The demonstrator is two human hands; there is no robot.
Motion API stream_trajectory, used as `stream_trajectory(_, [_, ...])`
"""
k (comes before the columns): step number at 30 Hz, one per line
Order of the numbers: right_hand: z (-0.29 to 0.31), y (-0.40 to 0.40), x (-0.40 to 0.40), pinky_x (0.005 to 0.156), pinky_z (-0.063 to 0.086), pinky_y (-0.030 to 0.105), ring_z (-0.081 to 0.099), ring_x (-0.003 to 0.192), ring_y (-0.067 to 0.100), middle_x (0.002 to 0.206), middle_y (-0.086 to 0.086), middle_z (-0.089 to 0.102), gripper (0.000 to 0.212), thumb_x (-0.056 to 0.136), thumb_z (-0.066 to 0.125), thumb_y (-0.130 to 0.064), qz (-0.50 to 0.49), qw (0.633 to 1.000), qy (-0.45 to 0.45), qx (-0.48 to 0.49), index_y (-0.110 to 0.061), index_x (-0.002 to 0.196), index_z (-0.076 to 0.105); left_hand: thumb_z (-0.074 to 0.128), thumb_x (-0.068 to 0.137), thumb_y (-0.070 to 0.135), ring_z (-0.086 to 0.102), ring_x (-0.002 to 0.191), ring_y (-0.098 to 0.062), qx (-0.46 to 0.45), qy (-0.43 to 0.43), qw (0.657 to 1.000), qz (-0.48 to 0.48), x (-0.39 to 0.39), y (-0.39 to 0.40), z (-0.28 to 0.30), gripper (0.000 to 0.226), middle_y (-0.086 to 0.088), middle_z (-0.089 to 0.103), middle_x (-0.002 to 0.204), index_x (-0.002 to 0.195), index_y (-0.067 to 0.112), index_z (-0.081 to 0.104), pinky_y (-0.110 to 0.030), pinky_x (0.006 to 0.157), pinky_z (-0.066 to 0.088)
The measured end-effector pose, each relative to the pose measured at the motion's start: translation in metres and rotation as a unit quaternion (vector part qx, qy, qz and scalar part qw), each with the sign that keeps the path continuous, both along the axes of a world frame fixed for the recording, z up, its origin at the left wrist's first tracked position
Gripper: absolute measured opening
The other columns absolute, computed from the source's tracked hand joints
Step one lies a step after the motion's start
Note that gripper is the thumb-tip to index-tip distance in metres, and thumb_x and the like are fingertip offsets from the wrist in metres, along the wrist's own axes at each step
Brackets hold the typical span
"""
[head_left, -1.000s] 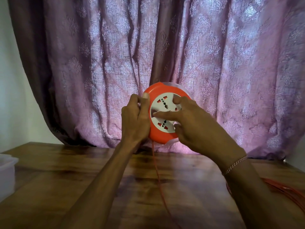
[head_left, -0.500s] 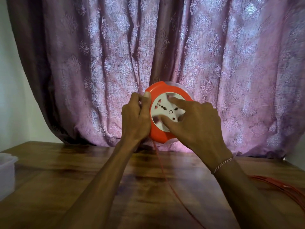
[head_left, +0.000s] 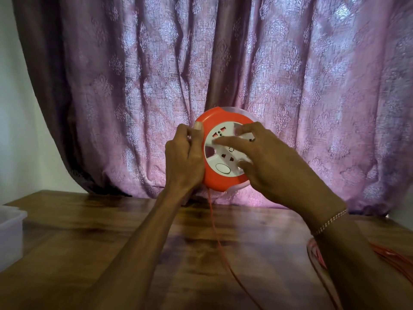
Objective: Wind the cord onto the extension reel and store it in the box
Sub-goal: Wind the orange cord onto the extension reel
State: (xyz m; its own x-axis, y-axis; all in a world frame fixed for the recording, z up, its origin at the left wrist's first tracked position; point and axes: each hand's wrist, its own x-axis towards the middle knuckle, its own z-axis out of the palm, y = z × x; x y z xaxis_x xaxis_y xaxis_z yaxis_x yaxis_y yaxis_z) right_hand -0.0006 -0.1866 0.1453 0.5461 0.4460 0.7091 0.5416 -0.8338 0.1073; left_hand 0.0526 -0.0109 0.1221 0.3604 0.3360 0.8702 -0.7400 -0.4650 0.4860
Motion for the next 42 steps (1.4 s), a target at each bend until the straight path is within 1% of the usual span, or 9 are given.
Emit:
stream_trajectory(4, [-0.001, 0.008, -0.001, 0.084, 0.053, 0.048, 0.037, 0.135, 0.026, 0.15, 0.0, 0.03, 0.075, 0.083, 0.056, -0.005, -0.023, 0.999, 0.018, -0.022, -0.056, 0.134, 0.038, 0.041, 0.1, 0.045, 0.046, 0.05, -0.001, -0.002, 0.004, 1.0, -0.003, 0.0, -0.001, 0.0, 0.037, 0.008, 0.048, 0.054, 0.069, 0.024, 0.041, -0.034, 0.051, 0.036])
stream_trajectory(11, [-0.007, 0.015, -0.001, 0.082, 0.053, 0.046, 0.033, 0.139, 0.027, 0.152, 0.005, 0.032, 0.067, 0.086, 0.064, -0.016, -0.07, 0.996, -0.022, -0.045, -0.056, 0.135, 0.043, 0.039, 0.098, 0.049, 0.049, 0.052, -0.007, 0.008, 0.004, 1.0, 0.004, 0.002, 0.0, -0.001, 0.041, 0.007, 0.053, 0.056, 0.076, 0.015, 0.048, -0.037, 0.052, 0.039])
stream_trajectory(17, [-0.006, 0.016, -0.007, 0.073, 0.051, 0.039, 0.061, 0.107, 0.028, 0.122, -0.001, 0.06, 0.058, 0.081, 0.06, -0.043, -0.104, 0.992, -0.075, 0.021, -0.062, 0.132, 0.041, 0.038, 0.099, 0.047, 0.046, 0.051, -0.011, 0.027, -0.001, 1.0, 0.012, 0.001, -0.005, -0.002, 0.038, 0.008, 0.05, 0.055, 0.075, 0.018, 0.044, -0.039, 0.052, 0.039])
stream_trajectory(21, [-0.007, 0.02, -0.005, 0.074, 0.052, 0.038, 0.065, 0.098, 0.032, 0.107, -0.001, 0.074, 0.066, 0.076, 0.056, -0.075, -0.104, 0.978, -0.082, 0.161, -0.044, 0.134, 0.053, 0.039, 0.099, 0.045, 0.045, 0.05, -0.004, 0.023, -0.004, 1.0, 0.012, -0.001, -0.007, -0.001, 0.037, 0.008, 0.05, 0.054, 0.075, 0.018, 0.045, -0.036, 0.052, 0.038])
stream_trajectory(25, [-0.01, 0.025, -0.006, 0.074, 0.05, 0.038, 0.062, 0.1, 0.033, 0.112, 0.004, 0.071, 0.067, 0.082, 0.048, -0.075, -0.139, 0.976, -0.074, 0.15, -0.035, 0.136, 0.052, 0.038, 0.099, 0.046, 0.048, 0.049, -0.004, 0.022, 0.001, 1.0, 0.003, 0.0, -0.008, -0.003, 0.037, 0.007, 0.053, 0.054, 0.076, 0.018, 0.046, -0.032, 0.049, 0.038])
stream_trajectory(30, [-0.003, 0.018, -0.011, 0.067, 0.053, 0.038, 0.068, 0.084, 0.032, 0.088, 0.002, 0.076, 0.053, 0.082, 0.055, -0.069, -0.149, 0.972, -0.116, 0.14, -0.036, 0.122, 0.064, 0.038, 0.1, 0.046, 0.059, 0.055, -0.005, 0.019, 0.005, 1.0, -0.006, 0.001, -0.006, -0.003, 0.038, 0.005, 0.06, 0.058, 0.077, 0.017, 0.047, -0.035, 0.049, 0.046])
stream_trajectory(34, [0.003, 0.01, -0.015, 0.074, 0.054, 0.045, 0.055, 0.106, 0.024, 0.113, -0.004, 0.066, 0.025, 0.088, 0.065, -0.034, -0.077, 0.992, -0.065, 0.07, -0.035, 0.113, 0.064, 0.038, 0.1, 0.046, 0.052, 0.051, -0.003, 0.019, 0.007, 1.0, -0.004, 0.001, -0.006, -0.004, 0.039, 0.008, 0.055, 0.055, 0.077, 0.015, 0.047, -0.031, 0.05, 0.04])
stream_trajectory(36, [0.003, 0.008, -0.018, 0.078, 0.054, 0.045, 0.044, 0.12, 0.024, 0.132, -0.002, 0.054, 0.033, 0.087, 0.065, -0.019, -0.066, 0.998, -0.018, 0.013, -0.041, 0.112, 0.064, 0.038, 0.1, 0.046, 0.055, 0.054, -0.008, 0.018, 0.006, 1.0, -0.005, 0.002, -0.005, -0.004, 0.04, 0.005, 0.058, 0.058, 0.077, 0.016, 0.048, -0.037, 0.051, 0.044])
stream_trajectory(42, [0.002, 0.018, -0.028, 0.093, 0.047, 0.044, 0.029, 0.139, 0.022, 0.149, 0.0, 0.029, 0.059, 0.083, 0.067, -0.026, -0.093, 0.994, 0.039, -0.033, -0.055, 0.132, 0.048, 0.037, 0.099, 0.047, 0.05, 0.054, -0.004, 0.032, 0.005, 0.999, 0.009, 0.001, -0.006, -0.004, 0.036, 0.01, 0.052, 0.058, 0.075, 0.021, 0.044, -0.034, 0.052, 0.041])
